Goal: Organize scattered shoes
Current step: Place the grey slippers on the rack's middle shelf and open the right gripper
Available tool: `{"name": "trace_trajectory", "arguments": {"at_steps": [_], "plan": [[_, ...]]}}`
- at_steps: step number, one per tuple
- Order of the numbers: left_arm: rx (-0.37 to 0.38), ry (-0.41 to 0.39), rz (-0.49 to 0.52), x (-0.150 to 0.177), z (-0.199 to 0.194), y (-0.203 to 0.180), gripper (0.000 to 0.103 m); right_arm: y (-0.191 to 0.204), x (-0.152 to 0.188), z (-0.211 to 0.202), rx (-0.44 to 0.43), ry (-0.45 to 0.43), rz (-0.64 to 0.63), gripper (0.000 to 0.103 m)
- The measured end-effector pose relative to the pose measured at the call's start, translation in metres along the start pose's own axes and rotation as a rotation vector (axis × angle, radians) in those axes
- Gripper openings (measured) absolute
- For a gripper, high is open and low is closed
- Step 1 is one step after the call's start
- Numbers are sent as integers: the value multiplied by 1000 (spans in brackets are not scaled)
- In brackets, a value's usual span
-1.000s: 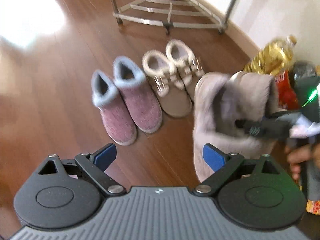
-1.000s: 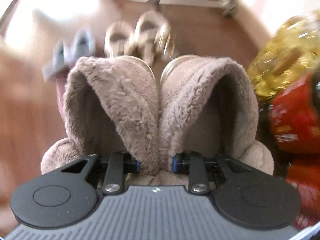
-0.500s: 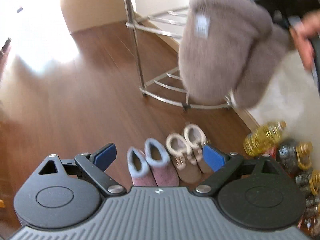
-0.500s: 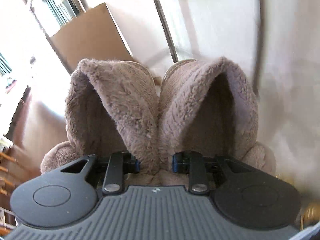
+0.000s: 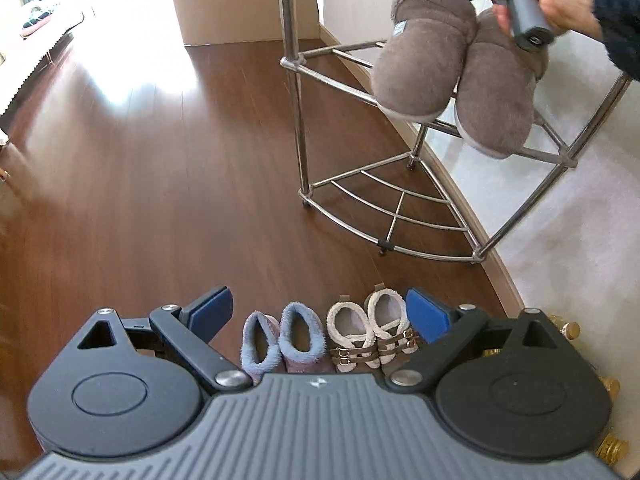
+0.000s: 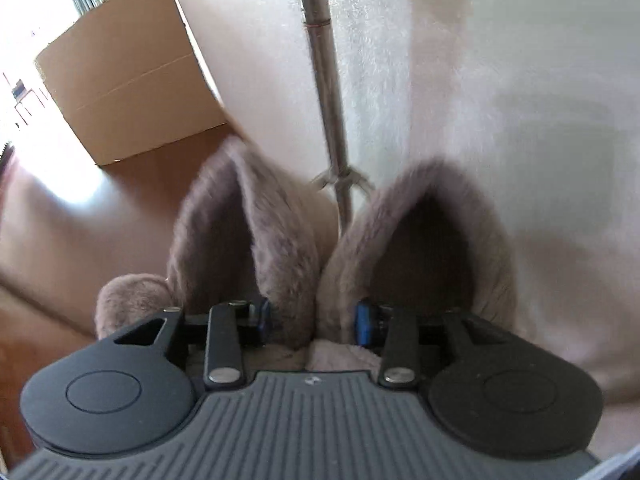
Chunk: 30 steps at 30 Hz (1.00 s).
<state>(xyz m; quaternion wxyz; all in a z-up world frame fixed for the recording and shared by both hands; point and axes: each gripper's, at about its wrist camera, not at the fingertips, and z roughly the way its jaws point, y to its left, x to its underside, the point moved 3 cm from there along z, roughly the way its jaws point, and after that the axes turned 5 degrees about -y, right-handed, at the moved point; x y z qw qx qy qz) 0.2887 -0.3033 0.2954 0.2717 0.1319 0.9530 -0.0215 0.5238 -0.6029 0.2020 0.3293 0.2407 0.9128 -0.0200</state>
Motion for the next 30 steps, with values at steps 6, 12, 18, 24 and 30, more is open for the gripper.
{"name": "trace_trajectory", "arguments": {"at_steps": [6, 12, 18, 24, 30], "plan": [[-56, 16, 13, -3, 11, 0, 95, -10, 18, -50, 52, -414, -267, 90], [-98, 50, 8, 5, 22, 10, 95, -37, 140, -111, -41, -284, -330, 39], [-82, 78, 39, 23, 35, 18, 95, -59, 233, -86, -23, 7, -334, 21], [-44, 101, 52, 41, 42, 33, 95, -22, 199, -56, 23, 8, -313, 22], [-22, 101, 60, 62, 46, 90, 95, -13, 268, -96, 22, 103, -314, 43]]}}
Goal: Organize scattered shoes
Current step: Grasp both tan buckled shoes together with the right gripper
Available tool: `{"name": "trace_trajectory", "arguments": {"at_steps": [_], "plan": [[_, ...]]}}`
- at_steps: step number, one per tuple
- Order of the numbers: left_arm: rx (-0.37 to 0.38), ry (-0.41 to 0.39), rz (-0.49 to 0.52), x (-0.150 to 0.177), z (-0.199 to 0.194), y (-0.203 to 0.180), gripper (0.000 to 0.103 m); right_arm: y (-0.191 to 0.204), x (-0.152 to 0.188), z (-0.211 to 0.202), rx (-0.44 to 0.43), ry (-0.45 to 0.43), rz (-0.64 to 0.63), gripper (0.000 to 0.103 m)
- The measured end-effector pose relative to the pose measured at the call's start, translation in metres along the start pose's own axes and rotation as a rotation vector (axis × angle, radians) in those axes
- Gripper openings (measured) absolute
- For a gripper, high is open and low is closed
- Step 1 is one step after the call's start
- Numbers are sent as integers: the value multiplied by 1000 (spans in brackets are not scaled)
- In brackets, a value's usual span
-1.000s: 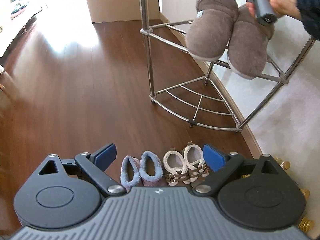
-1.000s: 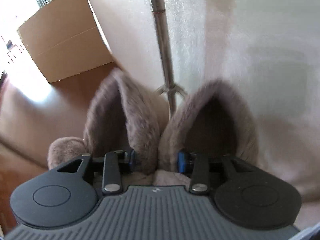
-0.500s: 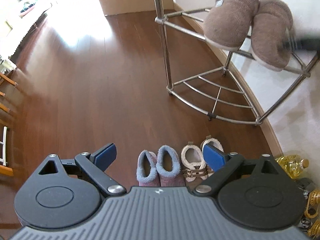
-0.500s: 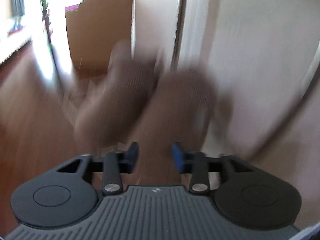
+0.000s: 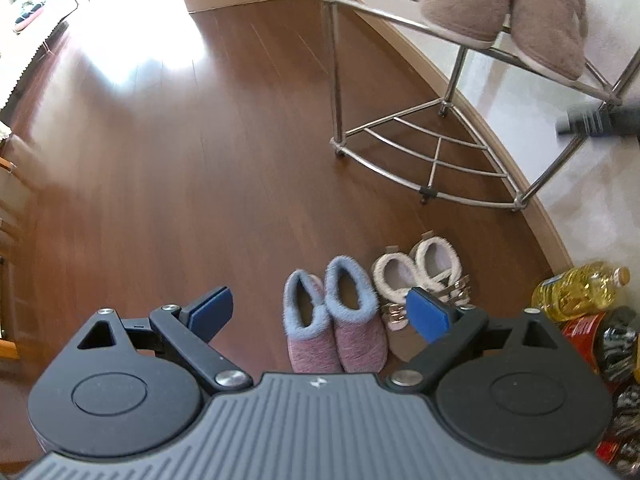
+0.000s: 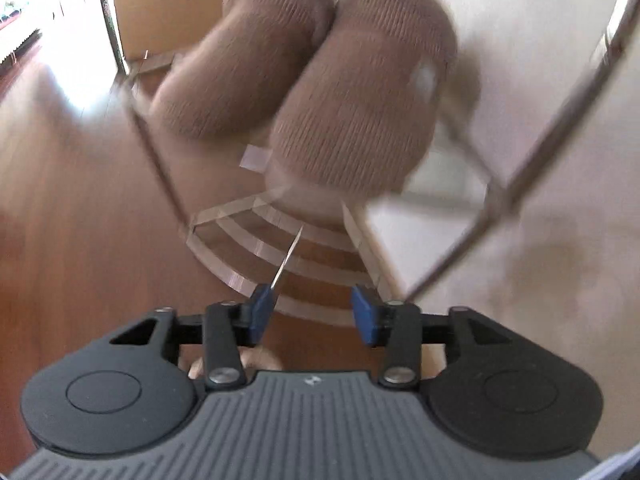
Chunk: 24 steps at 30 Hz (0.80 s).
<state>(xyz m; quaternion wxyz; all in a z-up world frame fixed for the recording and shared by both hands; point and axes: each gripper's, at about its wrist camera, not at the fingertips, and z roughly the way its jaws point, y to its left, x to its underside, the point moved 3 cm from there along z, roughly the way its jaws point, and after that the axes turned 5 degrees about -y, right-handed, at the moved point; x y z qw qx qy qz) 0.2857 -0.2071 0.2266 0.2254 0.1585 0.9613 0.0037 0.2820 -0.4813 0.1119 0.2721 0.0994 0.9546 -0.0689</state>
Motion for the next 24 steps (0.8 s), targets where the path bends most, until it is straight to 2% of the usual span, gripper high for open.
{"name": "trace_trajectory", "arguments": {"at_steps": [2, 3, 4, 8, 10, 12, 15, 16, 18, 22, 24], "plan": [[0, -2, 13, 7, 9, 17, 95, 30, 50, 7, -45, 140, 16, 43], [-8, 0, 26, 13, 19, 27, 95, 37, 55, 10, -53, 163, 16, 44], [-24, 4, 44, 22, 33, 39, 95, 54, 78, 19, -74, 223, 14, 44], [-74, 37, 88, 52, 86, 73, 95, 134, 151, 60, -156, 357, -44, 44], [-87, 48, 100, 64, 108, 84, 95, 159, 173, 81, -154, 356, -72, 44], [-75, 53, 89, 76, 124, 88, 95, 176, 193, 111, -93, 334, -107, 45], [-37, 75, 59, 91, 145, 85, 95, 166, 196, 152, -43, 325, -87, 48], [-20, 83, 47, 96, 152, 81, 95, 160, 194, 167, -27, 313, -90, 54], [18, 99, 22, 105, 168, 70, 95, 144, 181, 212, 16, 263, -159, 60], [69, 96, 36, 117, 199, 35, 95, 137, 182, 266, -6, 225, -224, 61], [82, 88, 60, 118, 212, 20, 95, 136, 185, 285, -25, 240, -245, 61]]}}
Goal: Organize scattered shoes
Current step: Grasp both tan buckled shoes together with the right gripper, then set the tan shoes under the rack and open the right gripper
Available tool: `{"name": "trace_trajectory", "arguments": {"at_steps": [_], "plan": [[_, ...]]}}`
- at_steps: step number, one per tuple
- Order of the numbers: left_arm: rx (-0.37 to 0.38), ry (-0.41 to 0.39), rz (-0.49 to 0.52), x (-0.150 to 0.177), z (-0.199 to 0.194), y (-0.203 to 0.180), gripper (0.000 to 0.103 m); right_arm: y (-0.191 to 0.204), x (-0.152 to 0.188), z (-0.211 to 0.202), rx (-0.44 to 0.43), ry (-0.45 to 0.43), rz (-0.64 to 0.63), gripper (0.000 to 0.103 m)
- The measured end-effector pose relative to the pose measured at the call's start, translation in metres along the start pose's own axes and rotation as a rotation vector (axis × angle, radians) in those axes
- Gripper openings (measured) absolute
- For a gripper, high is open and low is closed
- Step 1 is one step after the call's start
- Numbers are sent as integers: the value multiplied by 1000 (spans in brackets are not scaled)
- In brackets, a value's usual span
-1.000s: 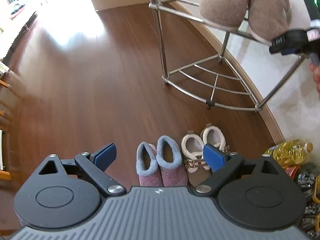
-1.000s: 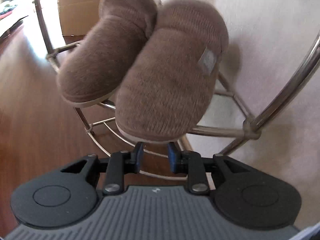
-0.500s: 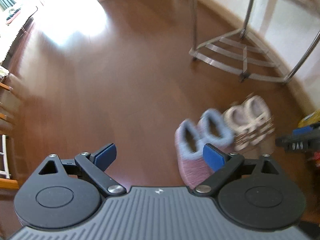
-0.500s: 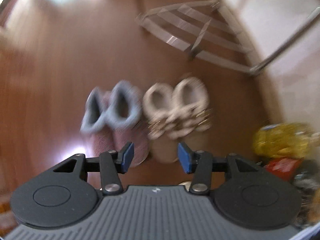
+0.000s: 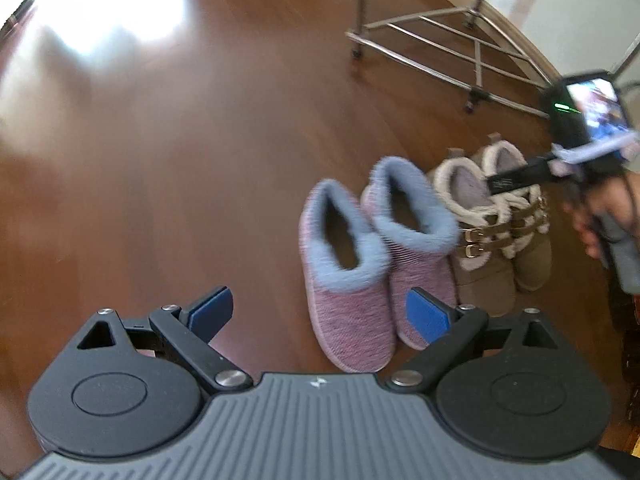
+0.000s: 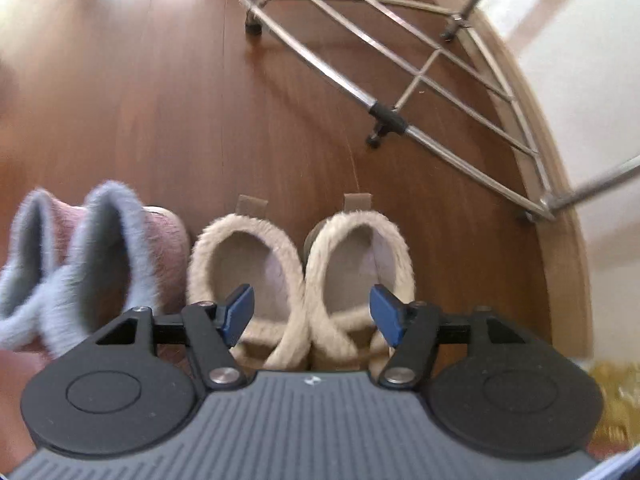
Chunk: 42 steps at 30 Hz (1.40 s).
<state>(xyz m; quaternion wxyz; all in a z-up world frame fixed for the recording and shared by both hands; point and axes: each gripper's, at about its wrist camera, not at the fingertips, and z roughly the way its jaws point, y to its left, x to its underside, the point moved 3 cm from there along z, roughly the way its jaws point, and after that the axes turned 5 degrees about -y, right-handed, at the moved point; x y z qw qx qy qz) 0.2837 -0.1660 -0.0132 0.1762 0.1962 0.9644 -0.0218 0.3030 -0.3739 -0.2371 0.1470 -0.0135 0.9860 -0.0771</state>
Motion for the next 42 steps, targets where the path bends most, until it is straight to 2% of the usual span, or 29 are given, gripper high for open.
{"name": "trace_trajectory", "arguments": {"at_steps": [2, 5, 7, 8, 9, 10, 13, 15, 21, 24, 26, 29, 32, 38, 41, 42], "plan": [[8, -13, 26, -6, 14, -13, 95, 1, 3, 27, -10, 30, -28, 59], [22, -25, 50, -16, 30, -27, 95, 2, 16, 59, -6, 84, -44, 47], [31, -30, 82, -26, 43, -38, 95, 3, 20, 69, -16, 70, -73, 25], [32, -34, 91, -30, 46, -41, 95, 3, 20, 73, -62, 69, -63, 25], [31, -45, 110, -36, 51, -47, 95, 3, 19, 74, -70, 70, -67, 24], [28, -50, 120, -41, 54, -50, 95, 3, 19, 74, -80, 65, -74, 18], [16, -48, 125, -55, 65, -63, 95, -7, 25, 66, -146, 19, -79, 13], [23, -49, 115, -62, 68, -70, 95, -20, 32, 49, -176, -33, -33, 13], [52, -56, 138, -75, 74, -103, 95, -63, 32, -3, -161, -154, 110, 13], [64, -70, 154, -79, 72, -115, 95, -98, 8, -27, -155, -206, 209, 13], [69, -74, 153, -81, 69, -119, 95, -131, -20, -35, -148, -261, 282, 13], [70, -78, 143, -85, 70, -122, 95, -168, -62, -35, -122, -296, 352, 13], [66, -78, 129, -83, 70, -120, 95, -204, -100, -22, -67, -309, 408, 13], [65, -64, 90, -74, 74, -109, 95, -245, -155, 36, 64, -290, 380, 14], [57, -50, 81, -65, 76, -103, 95, -256, -173, 68, 97, -249, 384, 17], [57, -46, 74, -62, 75, -100, 95, -256, -176, 69, 115, -256, 388, 24]]}}
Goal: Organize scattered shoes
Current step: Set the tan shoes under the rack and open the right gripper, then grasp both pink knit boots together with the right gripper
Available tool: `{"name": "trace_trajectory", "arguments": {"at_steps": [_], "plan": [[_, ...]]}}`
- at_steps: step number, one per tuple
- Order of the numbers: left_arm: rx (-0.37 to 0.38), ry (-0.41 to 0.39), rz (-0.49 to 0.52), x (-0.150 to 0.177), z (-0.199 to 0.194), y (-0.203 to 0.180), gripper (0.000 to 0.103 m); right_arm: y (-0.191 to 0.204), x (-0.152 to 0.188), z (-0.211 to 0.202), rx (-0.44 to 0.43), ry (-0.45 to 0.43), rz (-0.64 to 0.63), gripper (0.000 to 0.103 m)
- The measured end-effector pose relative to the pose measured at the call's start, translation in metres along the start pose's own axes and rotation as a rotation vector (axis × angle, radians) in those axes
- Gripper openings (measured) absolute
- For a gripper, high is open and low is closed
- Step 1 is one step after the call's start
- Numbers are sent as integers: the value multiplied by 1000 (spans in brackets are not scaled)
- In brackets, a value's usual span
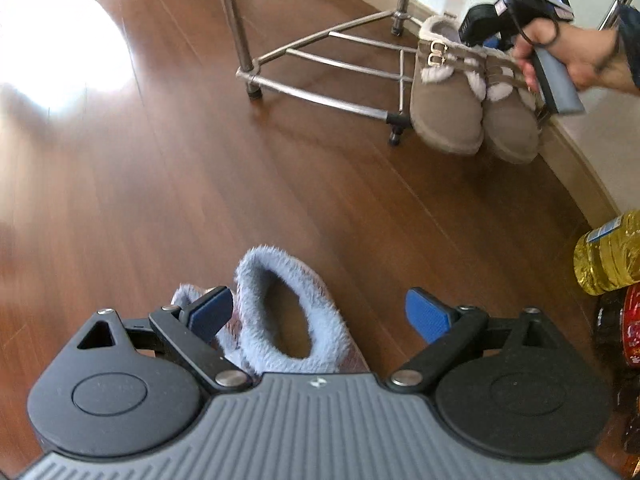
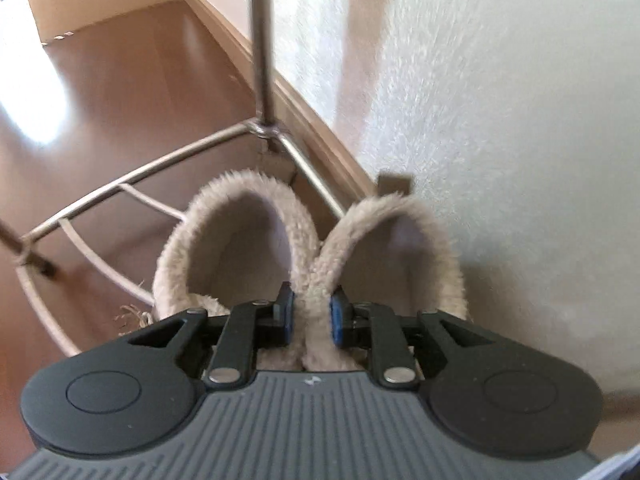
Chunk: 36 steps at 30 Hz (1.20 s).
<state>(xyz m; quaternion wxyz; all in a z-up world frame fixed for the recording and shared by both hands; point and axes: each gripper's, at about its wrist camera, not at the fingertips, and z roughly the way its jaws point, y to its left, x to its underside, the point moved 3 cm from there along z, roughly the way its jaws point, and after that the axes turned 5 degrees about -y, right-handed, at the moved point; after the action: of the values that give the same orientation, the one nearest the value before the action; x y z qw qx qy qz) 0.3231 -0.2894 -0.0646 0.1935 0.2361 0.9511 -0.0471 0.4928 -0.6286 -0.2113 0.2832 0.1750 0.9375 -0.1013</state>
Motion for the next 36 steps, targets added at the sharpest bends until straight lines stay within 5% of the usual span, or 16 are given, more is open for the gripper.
{"name": "trace_trajectory", "arguments": {"at_steps": [3, 6, 14, 19, 27, 30, 32, 33, 36], "plan": [[2, 16, -36, 12, -10, 11, 95, 13, -8, -29, 122, -170, -74, 54], [-11, 32, -57, 26, -28, 23, 95, 31, 10, -67, 128, -224, -145, 59], [-107, 75, -41, 61, -84, 97, 95, 162, 154, -199, -320, 209, -306, 57], [-201, 74, -68, 66, -85, 169, 95, 239, 186, -241, -370, 231, -347, 70], [-287, -13, -34, 37, -44, 222, 95, 322, 224, -202, -264, 240, -432, 71], [-263, -9, -69, 40, -37, 220, 95, 334, 250, -162, -213, 352, -461, 66], [-230, 22, -91, 46, -28, 214, 95, 332, 259, -139, -253, 391, -392, 54], [-218, 39, -94, 49, -24, 211, 95, 329, 258, -131, -254, 402, -365, 35], [-196, 74, -54, 51, -14, 195, 95, 313, 250, -121, -269, 422, -283, 26]]}}
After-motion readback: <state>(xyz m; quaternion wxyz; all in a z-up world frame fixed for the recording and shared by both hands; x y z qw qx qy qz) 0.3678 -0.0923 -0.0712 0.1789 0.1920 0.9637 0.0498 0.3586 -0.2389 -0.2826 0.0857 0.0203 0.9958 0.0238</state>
